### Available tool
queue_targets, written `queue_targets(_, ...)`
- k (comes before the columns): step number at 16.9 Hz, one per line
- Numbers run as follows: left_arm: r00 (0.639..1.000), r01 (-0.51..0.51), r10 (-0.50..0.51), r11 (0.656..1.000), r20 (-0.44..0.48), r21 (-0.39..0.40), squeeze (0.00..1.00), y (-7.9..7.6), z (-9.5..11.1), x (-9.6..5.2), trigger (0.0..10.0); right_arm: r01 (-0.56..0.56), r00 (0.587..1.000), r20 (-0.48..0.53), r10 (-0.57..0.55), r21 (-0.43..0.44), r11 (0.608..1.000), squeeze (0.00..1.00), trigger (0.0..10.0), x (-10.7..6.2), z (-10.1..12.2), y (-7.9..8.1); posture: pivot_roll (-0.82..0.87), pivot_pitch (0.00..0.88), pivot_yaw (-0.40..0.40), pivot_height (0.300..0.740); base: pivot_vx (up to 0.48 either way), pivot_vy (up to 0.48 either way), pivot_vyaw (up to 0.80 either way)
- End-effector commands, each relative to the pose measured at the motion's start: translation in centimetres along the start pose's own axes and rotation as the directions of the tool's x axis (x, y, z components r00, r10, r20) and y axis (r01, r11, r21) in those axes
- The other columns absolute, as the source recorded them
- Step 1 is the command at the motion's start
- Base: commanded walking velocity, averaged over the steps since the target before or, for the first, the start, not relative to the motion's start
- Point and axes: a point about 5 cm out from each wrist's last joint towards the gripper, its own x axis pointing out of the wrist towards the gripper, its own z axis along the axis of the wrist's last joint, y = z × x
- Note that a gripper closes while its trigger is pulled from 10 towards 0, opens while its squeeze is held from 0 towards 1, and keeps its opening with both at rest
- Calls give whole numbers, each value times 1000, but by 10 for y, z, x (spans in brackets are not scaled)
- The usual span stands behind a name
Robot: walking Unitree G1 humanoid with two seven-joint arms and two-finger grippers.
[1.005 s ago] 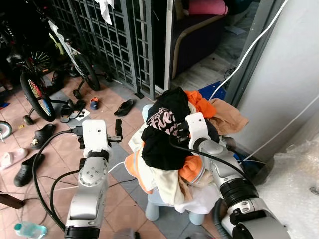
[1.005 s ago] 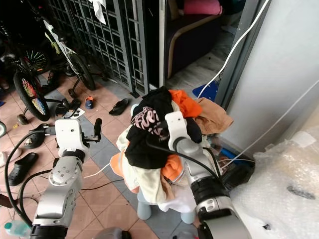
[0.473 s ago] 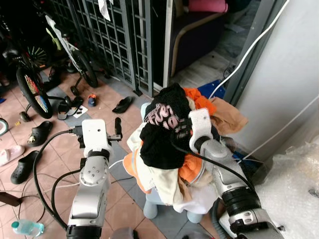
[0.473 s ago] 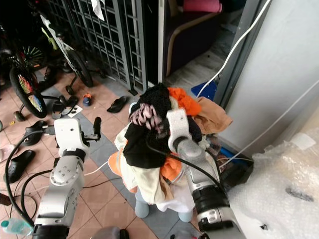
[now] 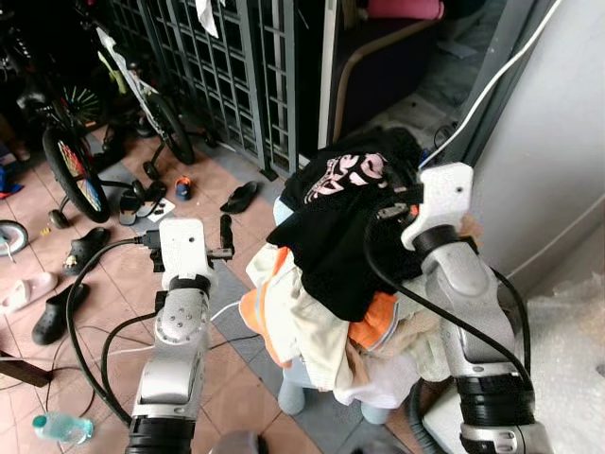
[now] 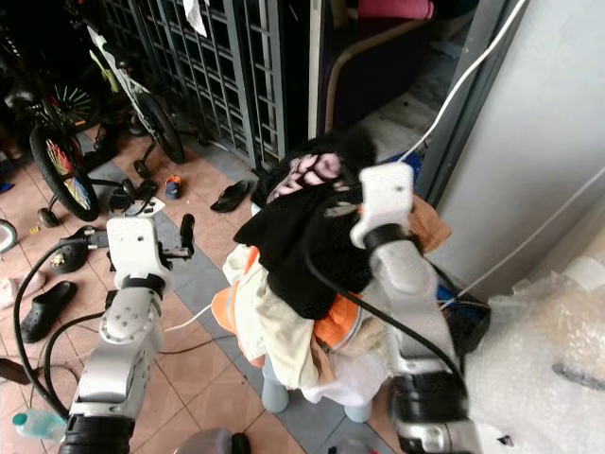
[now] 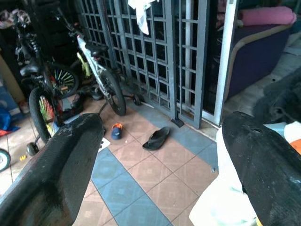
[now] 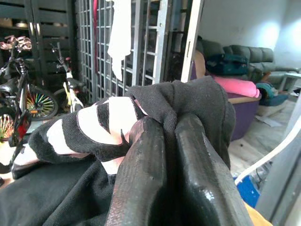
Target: Clothes washing
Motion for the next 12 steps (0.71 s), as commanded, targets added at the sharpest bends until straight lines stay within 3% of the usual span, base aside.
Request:
queue_targets(1, 1000, -4, 4, 1000, 8, 14, 0, 0, 1, 3, 10000, 3, 999, 48, -2, -10, 1000, 0, 2235, -1, 10, -1, -24, 0, 85, 740, 0, 0, 0)
queue_targets(2, 1000, -5, 4, 1000, 9, 14, 0, -1, 2, 3, 10000, 5, 999, 44, -4, -21, 1000, 0, 10000, -3, 9, -1, -27, 0, 88, 740, 0, 0, 0)
queue_targets(4, 1000, -2, 2, 1000, 9, 13, 0, -1, 1, 5, 10000, 19, 999, 26, -19, -11, 1000, 0, 10000, -4, 8, 0, -29, 0, 92, 740, 0, 0, 0)
queue_targets(9, 1000, -7, 7, 1000, 9, 12, 0, 0, 0, 5, 10000, -1, 999, 37, 2, -14, 1000, 0, 10000, 0, 10, 7, -25, 0, 87, 740, -48, 0, -798)
queue_targets(12, 1000, -7, 7, 1000, 9, 10, 0, -2, -1, 5, 10000, -4, 999, 45, 5, -23, 1000, 0, 10000, 3, 12, 5, -26, 0, 86, 740, 0, 0, -152)
